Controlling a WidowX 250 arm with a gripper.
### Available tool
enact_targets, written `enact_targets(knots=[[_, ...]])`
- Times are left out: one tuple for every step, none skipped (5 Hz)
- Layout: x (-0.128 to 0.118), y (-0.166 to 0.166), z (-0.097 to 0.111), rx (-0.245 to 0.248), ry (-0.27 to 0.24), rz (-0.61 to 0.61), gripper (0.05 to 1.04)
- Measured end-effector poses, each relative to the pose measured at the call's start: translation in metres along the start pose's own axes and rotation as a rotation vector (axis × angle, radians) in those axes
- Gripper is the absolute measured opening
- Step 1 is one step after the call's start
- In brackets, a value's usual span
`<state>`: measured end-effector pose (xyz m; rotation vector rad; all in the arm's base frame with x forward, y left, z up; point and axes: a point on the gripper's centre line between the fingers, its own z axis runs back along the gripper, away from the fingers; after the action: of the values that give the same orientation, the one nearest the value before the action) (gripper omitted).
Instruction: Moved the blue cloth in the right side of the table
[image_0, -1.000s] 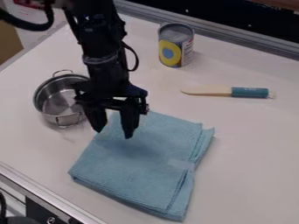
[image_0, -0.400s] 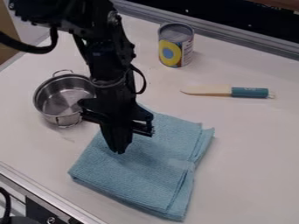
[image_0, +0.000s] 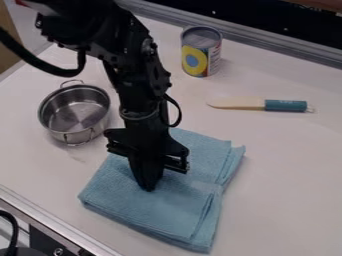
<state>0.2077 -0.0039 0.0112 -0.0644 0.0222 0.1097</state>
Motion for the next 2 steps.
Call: enact_targets(knots=[[0.0014, -0.0036, -0.0040, 0.018, -0.013, 0.018, 0.052], [0.0024, -0.0064, -0.0050, 0.010, -0.021, 0.022, 0.052]])
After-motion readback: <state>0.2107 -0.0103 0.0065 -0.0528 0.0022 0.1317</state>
